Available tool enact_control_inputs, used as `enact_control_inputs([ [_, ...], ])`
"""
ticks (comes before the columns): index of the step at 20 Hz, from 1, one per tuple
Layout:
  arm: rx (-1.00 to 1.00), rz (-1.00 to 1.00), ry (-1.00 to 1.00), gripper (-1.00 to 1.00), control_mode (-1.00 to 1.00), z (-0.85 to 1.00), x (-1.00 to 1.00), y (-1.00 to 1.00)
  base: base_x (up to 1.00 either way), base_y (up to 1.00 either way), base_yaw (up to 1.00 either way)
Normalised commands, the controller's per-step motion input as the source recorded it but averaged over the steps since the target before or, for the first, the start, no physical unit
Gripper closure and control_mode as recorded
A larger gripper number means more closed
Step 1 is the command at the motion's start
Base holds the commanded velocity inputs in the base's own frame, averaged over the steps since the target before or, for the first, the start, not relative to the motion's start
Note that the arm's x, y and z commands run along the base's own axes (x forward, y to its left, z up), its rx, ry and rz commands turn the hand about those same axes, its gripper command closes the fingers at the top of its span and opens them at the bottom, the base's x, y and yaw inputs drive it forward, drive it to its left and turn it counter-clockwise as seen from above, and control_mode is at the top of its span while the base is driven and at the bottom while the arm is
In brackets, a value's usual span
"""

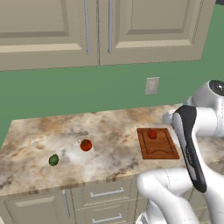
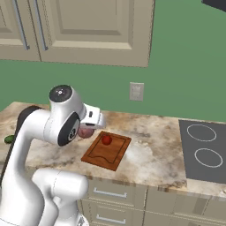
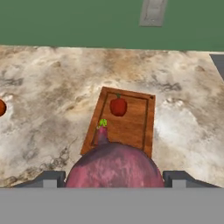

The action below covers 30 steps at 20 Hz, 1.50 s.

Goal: Place the avocado, onion, tomato, and bell pepper on the cutting board.

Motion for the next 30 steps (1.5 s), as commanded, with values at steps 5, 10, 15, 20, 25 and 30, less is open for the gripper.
enact_control_inputs([
  [5, 0.00, -0.01, 0.11, 1.00, -1.00, 0.00, 0.13, -0.21, 0.00, 0.00, 0.00],
  [10, 0.00, 0.00, 0.03, 1.00, -1.00, -0.15, 0.23, -0.13, 0.00, 0.00, 0.00],
  [15, 0.00, 0.00, 0.02, 1.00, -1.00, -0.24, 0.40, -0.31, 0.00, 0.00, 0.00],
  [20, 0.00, 0.00, 0.00, 1.00, -1.00, -0.27, 0.41, -0.36, 0.00, 0.00, 0.00],
  [25, 0.00, 0.00, 0.00, 1.00, -1.00, -0.19, 0.43, -0.14, 0.00, 0.00, 0.00],
  [30, 0.00, 0.01, 0.00, 1.00, -1.00, -0.20, 0.39, -0.02, 0.00, 0.00, 0.00],
])
